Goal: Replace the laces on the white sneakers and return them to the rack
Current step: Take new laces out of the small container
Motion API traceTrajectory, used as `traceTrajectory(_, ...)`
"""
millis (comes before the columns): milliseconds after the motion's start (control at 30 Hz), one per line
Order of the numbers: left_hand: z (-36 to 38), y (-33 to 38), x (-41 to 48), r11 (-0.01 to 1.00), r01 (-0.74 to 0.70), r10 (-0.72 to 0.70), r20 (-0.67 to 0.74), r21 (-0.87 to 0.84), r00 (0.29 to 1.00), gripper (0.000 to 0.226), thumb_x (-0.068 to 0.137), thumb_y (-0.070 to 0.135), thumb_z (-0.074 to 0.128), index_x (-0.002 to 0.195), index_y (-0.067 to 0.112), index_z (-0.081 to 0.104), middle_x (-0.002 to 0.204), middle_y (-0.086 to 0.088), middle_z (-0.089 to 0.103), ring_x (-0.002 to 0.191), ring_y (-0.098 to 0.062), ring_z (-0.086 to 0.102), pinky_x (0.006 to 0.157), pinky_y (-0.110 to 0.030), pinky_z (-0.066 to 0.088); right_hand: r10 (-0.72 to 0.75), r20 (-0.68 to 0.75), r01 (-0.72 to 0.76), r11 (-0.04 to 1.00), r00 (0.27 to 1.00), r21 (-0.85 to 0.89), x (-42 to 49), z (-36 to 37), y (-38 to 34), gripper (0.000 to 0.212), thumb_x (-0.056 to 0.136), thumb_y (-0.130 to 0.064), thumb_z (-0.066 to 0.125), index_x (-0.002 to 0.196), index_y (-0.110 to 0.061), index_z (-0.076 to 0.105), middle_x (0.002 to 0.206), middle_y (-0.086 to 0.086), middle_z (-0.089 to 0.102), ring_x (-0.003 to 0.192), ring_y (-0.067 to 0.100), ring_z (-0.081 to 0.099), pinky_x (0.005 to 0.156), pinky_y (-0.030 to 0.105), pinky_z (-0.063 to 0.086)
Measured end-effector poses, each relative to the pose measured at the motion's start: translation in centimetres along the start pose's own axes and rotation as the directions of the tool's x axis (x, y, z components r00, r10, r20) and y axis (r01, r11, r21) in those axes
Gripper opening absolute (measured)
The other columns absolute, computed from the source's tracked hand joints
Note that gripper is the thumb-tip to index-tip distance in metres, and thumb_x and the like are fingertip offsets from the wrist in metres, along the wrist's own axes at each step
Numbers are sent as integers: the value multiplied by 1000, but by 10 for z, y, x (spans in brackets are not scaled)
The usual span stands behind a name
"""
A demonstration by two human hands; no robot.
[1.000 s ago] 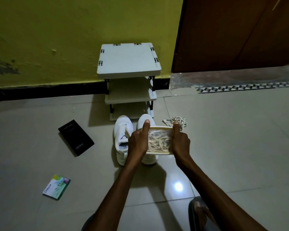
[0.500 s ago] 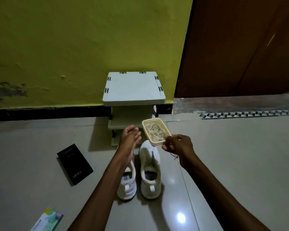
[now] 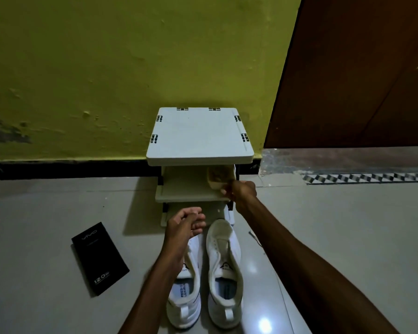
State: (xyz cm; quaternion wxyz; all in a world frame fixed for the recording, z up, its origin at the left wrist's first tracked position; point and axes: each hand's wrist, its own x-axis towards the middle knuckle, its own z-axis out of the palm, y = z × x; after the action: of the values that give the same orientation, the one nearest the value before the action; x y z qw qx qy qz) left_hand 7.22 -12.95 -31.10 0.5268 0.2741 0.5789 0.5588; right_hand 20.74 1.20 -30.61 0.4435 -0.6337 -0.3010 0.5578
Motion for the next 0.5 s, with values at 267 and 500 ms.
traceTrajectory(267, -25, -13, 7, 992, -29, 34, -41, 119, 999, 13, 95, 6, 57, 102, 8, 68, 92, -11, 71, 80, -18, 65, 68, -22, 52, -142, -109, 118, 973, 984, -197, -5, -7, 13, 10, 84, -6, 62, 91, -9, 70, 91, 8, 69, 76, 18, 65, 55, 25, 53)
traceTrajectory(500, -72, -59, -8, 550, -137, 183, 41, 824, 982, 32, 84, 14, 68, 115, 23, 66, 119, -3, 59, 110, -21, 58, 92, -26, 42, -264, 453, 507, 632, 852, -586, -106, -21, 89, 9, 91, -16, 64, 97, -13, 69, 82, 6, 73, 70, 14, 69, 66, 23, 54)
